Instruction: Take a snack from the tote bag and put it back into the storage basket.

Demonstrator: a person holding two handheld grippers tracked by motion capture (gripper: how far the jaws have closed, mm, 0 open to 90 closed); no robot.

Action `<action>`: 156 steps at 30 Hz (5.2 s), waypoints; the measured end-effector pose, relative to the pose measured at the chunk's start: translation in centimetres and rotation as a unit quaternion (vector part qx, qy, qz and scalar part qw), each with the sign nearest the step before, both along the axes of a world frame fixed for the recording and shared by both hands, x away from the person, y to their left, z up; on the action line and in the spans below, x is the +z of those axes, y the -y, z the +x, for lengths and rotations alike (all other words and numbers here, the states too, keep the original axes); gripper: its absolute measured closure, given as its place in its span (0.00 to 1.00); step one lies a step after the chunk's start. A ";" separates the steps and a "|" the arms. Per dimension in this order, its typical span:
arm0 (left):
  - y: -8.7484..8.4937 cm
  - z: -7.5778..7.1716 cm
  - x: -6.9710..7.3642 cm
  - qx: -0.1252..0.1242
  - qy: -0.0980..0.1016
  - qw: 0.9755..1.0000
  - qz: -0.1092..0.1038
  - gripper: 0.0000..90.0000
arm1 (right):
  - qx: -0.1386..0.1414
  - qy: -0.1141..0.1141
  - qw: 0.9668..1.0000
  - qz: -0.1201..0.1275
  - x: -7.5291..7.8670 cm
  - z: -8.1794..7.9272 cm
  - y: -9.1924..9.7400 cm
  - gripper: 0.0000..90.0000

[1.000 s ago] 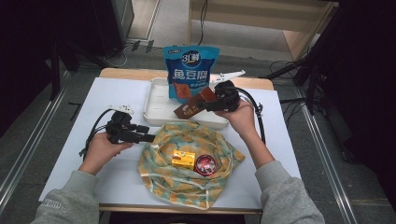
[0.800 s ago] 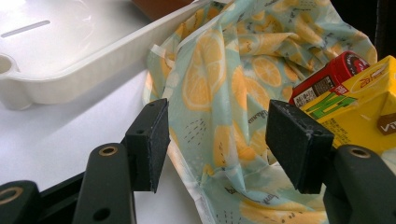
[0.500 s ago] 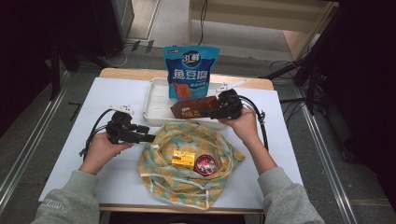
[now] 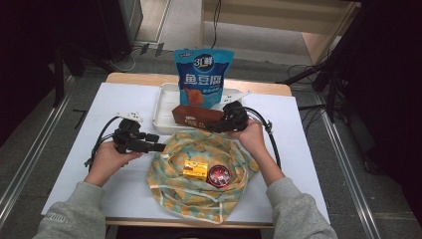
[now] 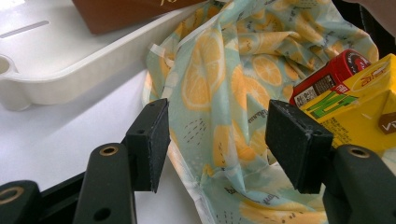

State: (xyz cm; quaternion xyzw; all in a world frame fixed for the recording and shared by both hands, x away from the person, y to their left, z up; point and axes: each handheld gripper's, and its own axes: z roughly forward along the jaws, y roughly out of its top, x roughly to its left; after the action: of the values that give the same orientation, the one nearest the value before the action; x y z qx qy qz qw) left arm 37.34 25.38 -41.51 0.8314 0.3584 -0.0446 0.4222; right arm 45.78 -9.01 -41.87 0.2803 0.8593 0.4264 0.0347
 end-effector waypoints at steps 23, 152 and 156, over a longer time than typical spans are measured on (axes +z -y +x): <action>0.2 0.0 -0.1 -0.004 0.000 1.000 0.003 0.45 | -0.008 -0.020 1.000 0.017 -2.6 2.1 0.4 0.46; 0.2 -0.1 -0.2 -0.011 -0.003 1.000 -0.001 0.46 | -0.084 -0.020 0.995 -0.048 -2.8 4.8 -5.2 1.00; 0.2 0.0 -0.2 -0.010 -0.004 1.000 -0.003 0.46 | -0.094 -0.017 0.994 -0.047 -2.9 5.2 -5.0 1.00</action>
State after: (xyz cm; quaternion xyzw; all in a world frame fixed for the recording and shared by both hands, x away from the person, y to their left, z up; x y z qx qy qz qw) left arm 37.31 25.21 -41.70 0.8335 0.3518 -0.0530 0.4228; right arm 50.98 -3.96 -44.80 0.3651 0.8488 0.3754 0.0731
